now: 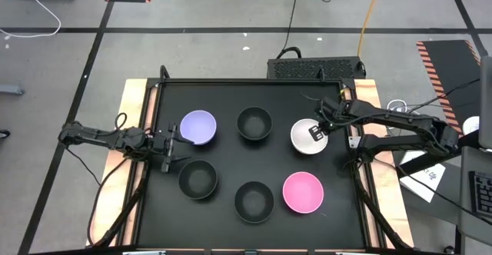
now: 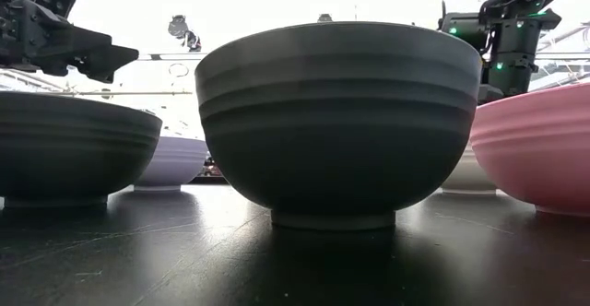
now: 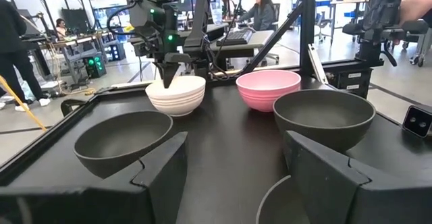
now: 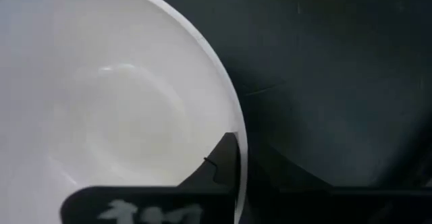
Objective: Nest bowls inside each other
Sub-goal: Stack the white bowl on top of the black bowl
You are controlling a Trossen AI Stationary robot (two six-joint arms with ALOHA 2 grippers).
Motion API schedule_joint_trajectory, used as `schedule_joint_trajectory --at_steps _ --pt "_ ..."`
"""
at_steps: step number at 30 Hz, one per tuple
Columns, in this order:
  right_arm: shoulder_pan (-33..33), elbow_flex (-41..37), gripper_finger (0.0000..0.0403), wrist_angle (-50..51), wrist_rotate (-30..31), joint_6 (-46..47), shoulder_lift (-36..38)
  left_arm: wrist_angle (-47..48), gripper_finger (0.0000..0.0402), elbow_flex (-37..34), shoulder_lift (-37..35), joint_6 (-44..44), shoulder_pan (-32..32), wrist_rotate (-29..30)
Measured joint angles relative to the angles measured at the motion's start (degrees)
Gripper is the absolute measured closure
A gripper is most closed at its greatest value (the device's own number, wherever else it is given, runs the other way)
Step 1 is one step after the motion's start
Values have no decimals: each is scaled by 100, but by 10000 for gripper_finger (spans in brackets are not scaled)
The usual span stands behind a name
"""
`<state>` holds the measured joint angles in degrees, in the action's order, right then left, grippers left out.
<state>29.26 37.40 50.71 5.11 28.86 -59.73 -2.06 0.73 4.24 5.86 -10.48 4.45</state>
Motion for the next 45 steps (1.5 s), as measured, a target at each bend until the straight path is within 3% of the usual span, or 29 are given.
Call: schedule_joint_trajectory --at_steps 14,21,27,38,45 --pt "269 50 402 -902 -646 -545 2 50 156 2 1 -49 0 -151" --pt "303 542 402 -930 -699 -870 16 48 156 0 1 -54 0 -149" --pt "286 1058 402 -939 -1211 -1045 22 48 156 2 1 -58 0 -146" --pt "-341 2082 403 -1152 -1733 -1480 22 16 156 1 1 -84 0 -146" --pt "-780 2512 403 -1138 -1730 -1494 24 -41 156 2 1 -83 2 -144"
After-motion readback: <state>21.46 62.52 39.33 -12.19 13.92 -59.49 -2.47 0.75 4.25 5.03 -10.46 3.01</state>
